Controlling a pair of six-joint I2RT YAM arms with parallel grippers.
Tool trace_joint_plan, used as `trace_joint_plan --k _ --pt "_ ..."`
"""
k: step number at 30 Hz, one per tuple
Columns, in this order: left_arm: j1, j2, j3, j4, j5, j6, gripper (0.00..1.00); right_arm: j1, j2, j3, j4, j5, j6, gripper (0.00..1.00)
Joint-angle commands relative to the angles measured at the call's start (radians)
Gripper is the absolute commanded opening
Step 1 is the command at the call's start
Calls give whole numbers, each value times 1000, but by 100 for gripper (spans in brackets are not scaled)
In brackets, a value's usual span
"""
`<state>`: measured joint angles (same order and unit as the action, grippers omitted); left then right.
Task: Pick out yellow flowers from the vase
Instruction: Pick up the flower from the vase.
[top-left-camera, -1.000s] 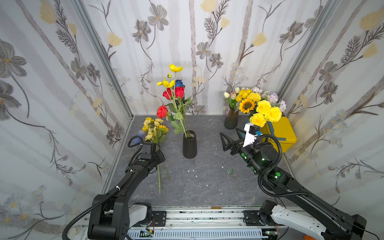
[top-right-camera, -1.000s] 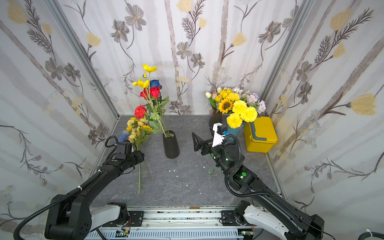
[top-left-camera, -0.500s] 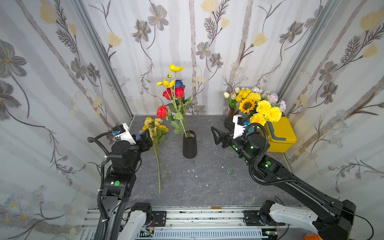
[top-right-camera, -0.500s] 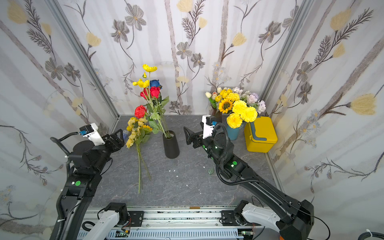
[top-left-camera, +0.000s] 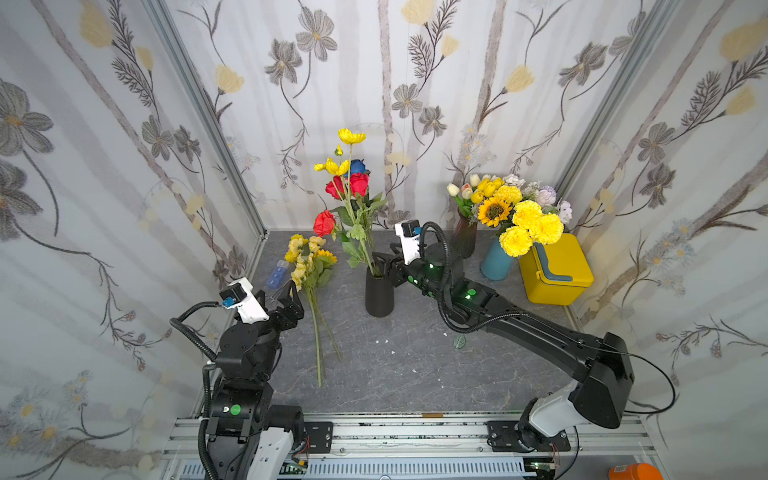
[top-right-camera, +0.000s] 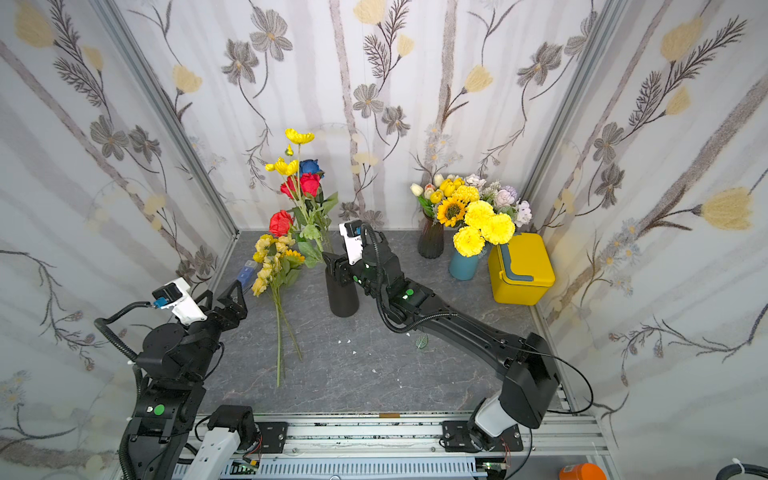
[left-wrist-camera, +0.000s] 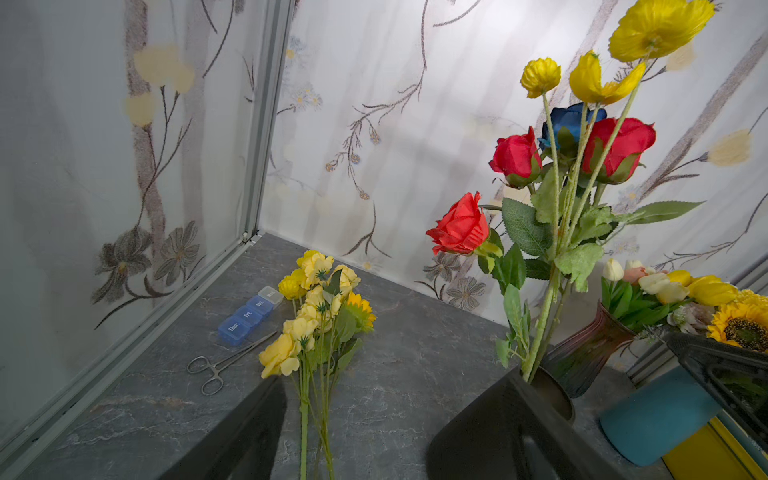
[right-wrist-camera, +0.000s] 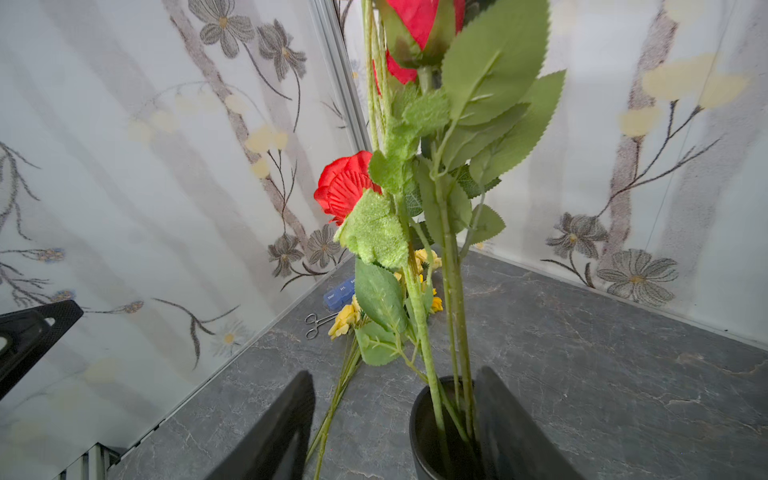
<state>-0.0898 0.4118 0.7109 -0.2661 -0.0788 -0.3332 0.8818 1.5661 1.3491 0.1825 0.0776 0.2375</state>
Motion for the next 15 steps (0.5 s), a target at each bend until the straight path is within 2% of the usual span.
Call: trace_joint_plan --k 1,8,15 --pt "1 0 -13 16 -3 0 86 12 69 52 3 8 -40 57" --pt "0 -5 -20 14 22 -4 89 13 184 139 -26 47 -57 48" --pt "-7 -14 -23 14 19 -6 90 7 239 187 -38 100 -61 35"
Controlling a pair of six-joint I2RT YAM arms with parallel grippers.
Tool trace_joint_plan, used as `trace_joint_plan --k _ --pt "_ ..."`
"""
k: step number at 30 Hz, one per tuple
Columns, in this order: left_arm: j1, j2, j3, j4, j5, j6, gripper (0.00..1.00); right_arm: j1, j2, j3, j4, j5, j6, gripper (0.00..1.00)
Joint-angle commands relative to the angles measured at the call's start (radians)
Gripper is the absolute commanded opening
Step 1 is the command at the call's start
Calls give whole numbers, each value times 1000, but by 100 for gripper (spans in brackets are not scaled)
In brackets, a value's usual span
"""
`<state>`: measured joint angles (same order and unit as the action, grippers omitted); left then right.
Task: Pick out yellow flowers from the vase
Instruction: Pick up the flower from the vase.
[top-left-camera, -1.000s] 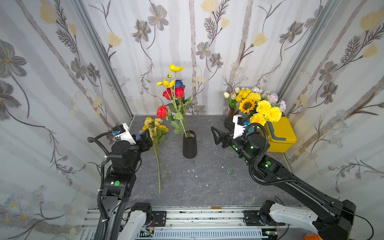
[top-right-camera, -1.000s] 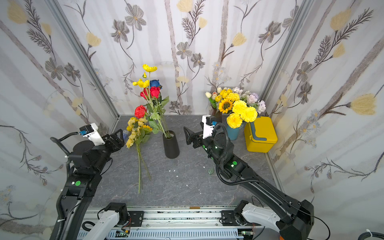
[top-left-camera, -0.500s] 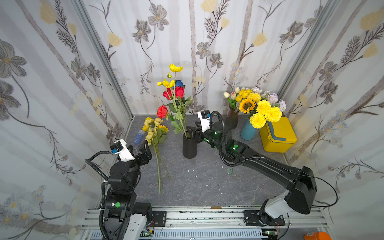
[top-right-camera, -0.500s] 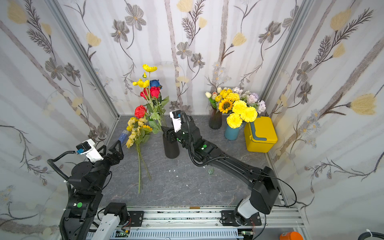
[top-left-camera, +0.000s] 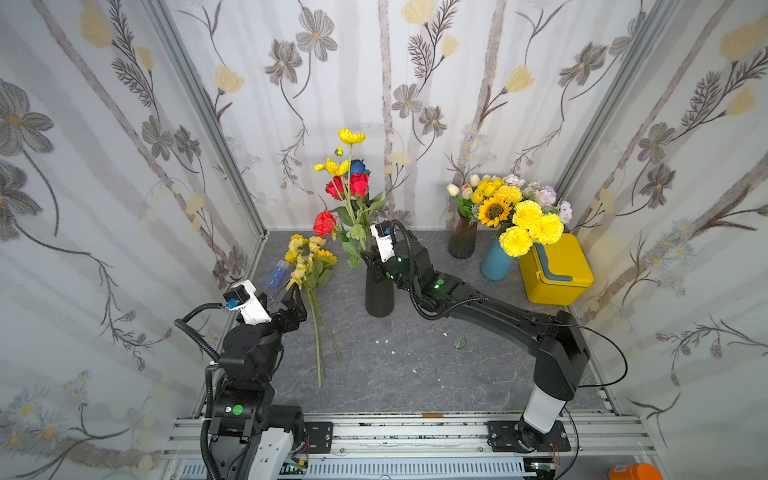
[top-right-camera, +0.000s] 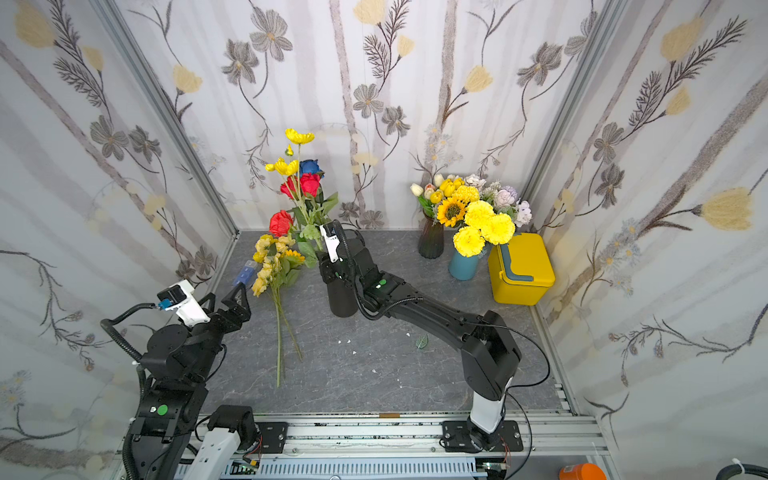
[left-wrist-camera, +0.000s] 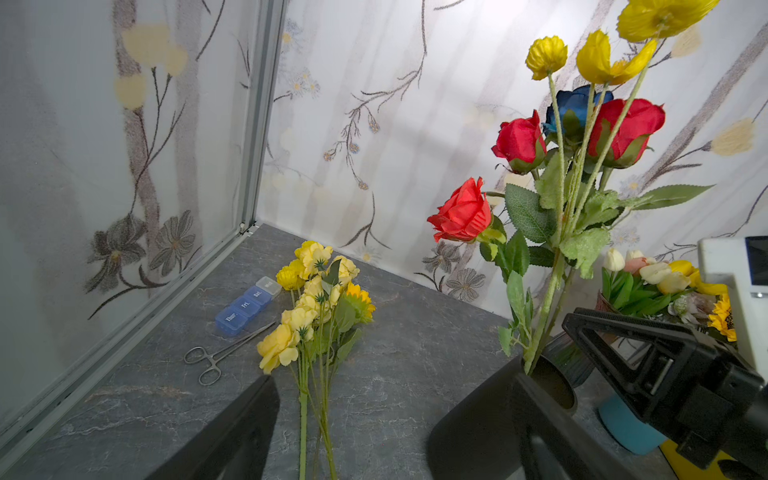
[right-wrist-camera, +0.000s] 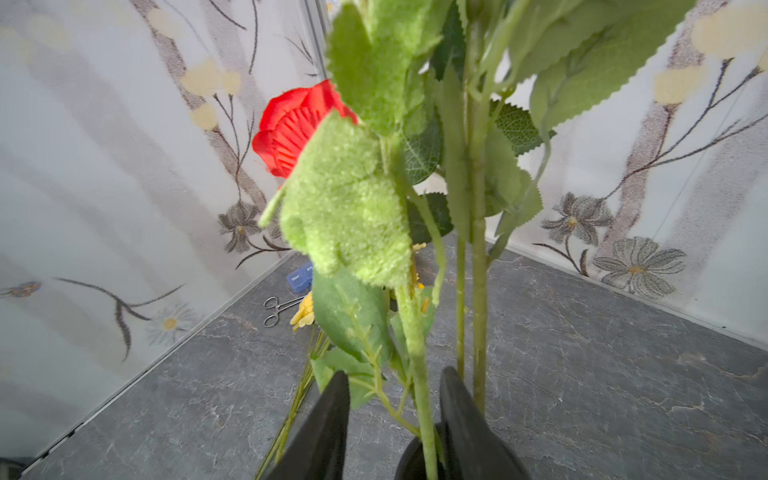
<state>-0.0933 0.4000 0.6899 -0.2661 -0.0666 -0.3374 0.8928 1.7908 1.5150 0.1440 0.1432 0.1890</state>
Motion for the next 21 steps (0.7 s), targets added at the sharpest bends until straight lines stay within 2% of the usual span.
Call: trace_joint_plan --k 1,13,21 --pt "-4 -3 -3 14 7 -2 90 -3 21 28 -2 30 -13 34" --pt "-5 -3 -3 11 -1 -2 98 -9 60 45 -8 28 9 20" --pt "-5 -2 -3 11 3 -2 99 -11 76 54 -12 17 10 18"
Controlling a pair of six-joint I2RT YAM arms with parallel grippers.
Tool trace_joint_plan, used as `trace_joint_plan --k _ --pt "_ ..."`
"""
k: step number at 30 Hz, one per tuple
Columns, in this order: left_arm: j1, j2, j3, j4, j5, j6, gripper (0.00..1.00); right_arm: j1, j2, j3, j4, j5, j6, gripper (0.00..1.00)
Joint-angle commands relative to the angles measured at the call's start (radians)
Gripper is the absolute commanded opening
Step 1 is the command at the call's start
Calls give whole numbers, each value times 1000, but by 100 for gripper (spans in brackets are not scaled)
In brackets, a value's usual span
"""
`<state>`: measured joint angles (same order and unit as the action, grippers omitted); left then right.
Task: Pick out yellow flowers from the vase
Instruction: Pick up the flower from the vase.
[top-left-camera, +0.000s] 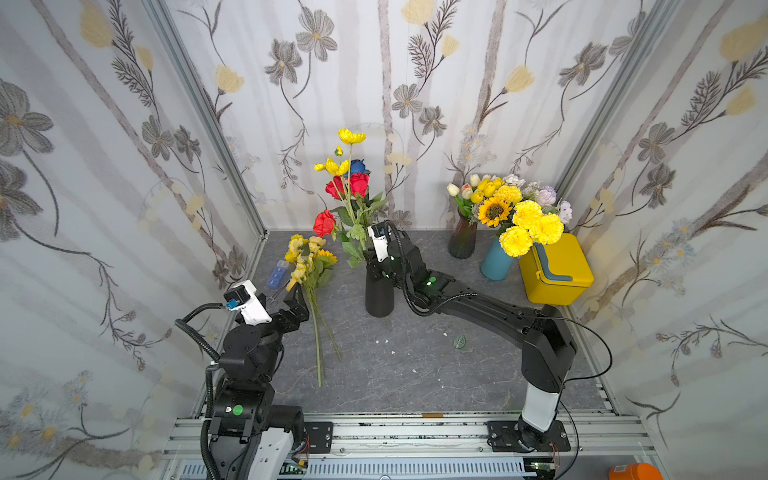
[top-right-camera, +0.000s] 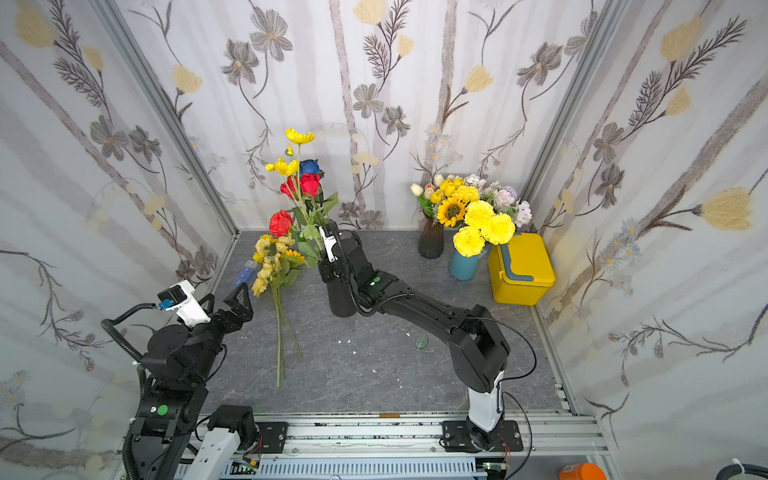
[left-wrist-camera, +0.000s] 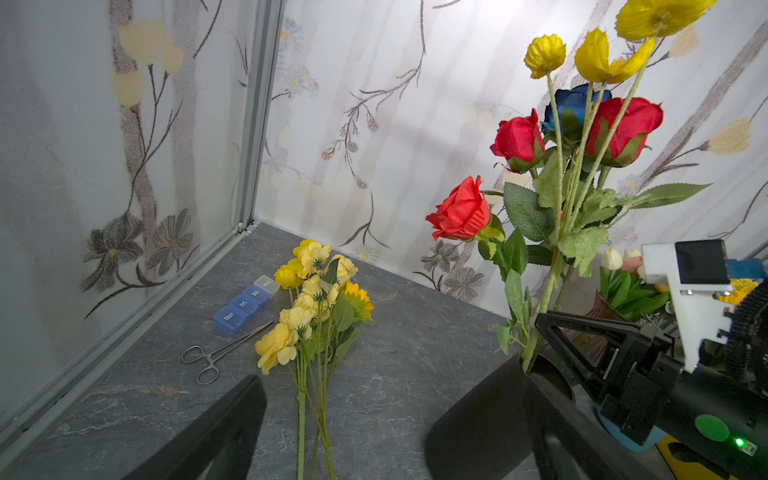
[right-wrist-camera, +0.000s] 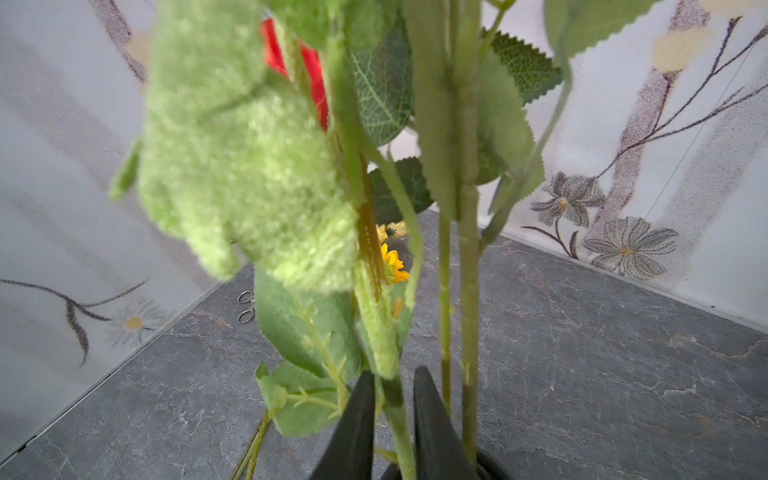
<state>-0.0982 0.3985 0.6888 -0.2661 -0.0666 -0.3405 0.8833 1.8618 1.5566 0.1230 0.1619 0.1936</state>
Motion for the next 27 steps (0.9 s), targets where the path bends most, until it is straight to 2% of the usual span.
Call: trace_joint_plan --k 1,11,20,27 --pt "0 -1 -2 11 1 1 99 -2 7 15 9 -2 6 18" --pt "0 0 -1 10 -4 3 100 -3 26 36 -9 2 4 16" --pt "0 5 -3 11 1 6 100 -1 4 39 -34 -18 -8 7" --pt "2 12 -3 10 2 6 100 15 -36 37 -43 -15 -47 5"
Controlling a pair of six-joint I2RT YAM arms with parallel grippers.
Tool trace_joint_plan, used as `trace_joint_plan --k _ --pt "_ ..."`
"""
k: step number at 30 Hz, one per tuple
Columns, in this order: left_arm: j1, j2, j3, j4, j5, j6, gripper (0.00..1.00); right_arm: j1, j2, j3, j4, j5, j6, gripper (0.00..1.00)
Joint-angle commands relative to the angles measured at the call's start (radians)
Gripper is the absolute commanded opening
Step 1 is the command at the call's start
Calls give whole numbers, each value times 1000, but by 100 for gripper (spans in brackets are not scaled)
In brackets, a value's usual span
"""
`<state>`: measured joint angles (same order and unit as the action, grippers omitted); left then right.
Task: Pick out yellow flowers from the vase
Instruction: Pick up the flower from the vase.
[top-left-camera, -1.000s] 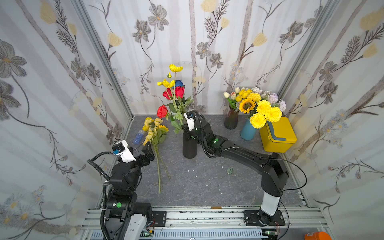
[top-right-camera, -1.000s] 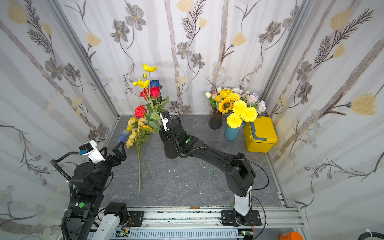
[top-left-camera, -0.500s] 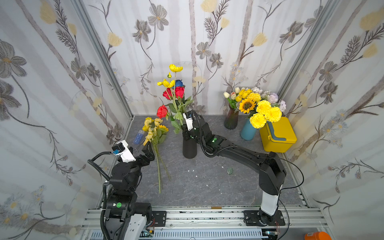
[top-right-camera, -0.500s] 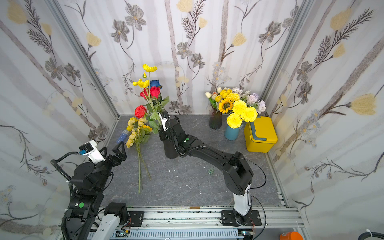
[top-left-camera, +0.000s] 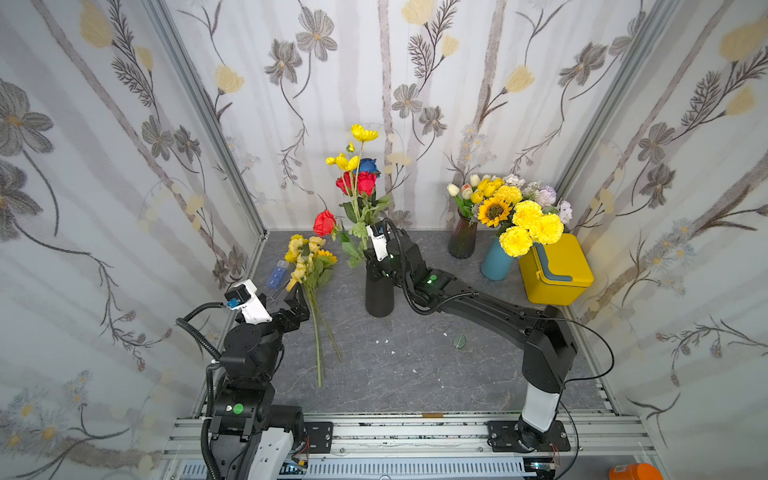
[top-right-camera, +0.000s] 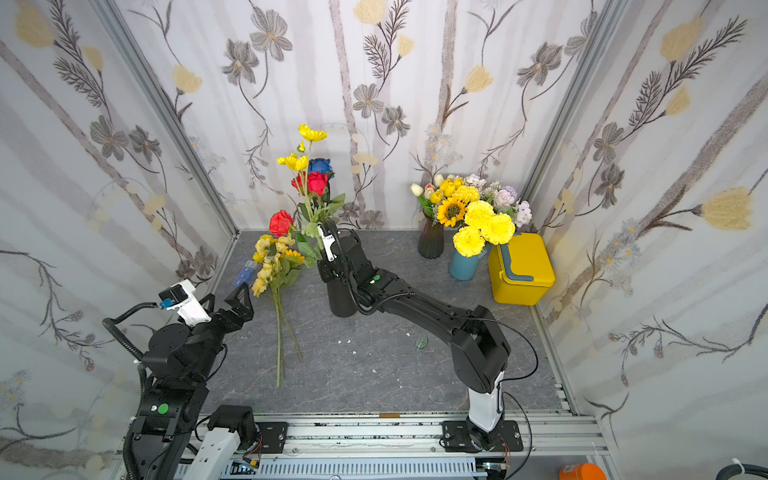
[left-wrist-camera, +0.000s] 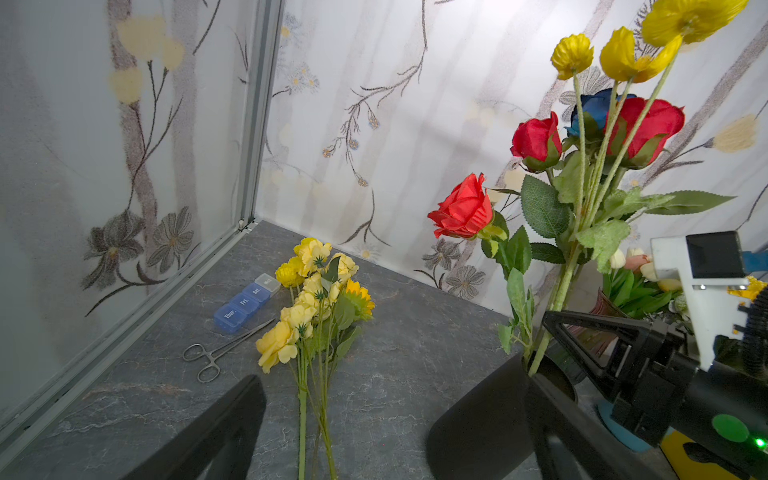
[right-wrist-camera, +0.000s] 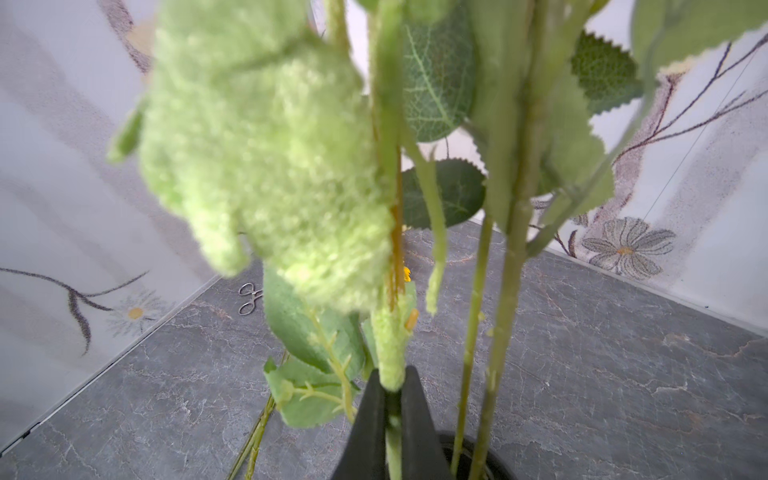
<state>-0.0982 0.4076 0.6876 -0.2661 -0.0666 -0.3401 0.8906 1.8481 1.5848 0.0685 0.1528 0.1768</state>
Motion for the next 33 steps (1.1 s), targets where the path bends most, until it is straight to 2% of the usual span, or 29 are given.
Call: trace_joint_plan --k 1,17,33 --pt "1 3 -2 10 2 6 100 10 -26 9 10 -4 -37 5" --pt "3 19 -2 10 10 5 100 41 -107 20 7 6 -84 3" --pt "8 95 8 23 143 19 100 45 -227 61 -9 -34 -74 0"
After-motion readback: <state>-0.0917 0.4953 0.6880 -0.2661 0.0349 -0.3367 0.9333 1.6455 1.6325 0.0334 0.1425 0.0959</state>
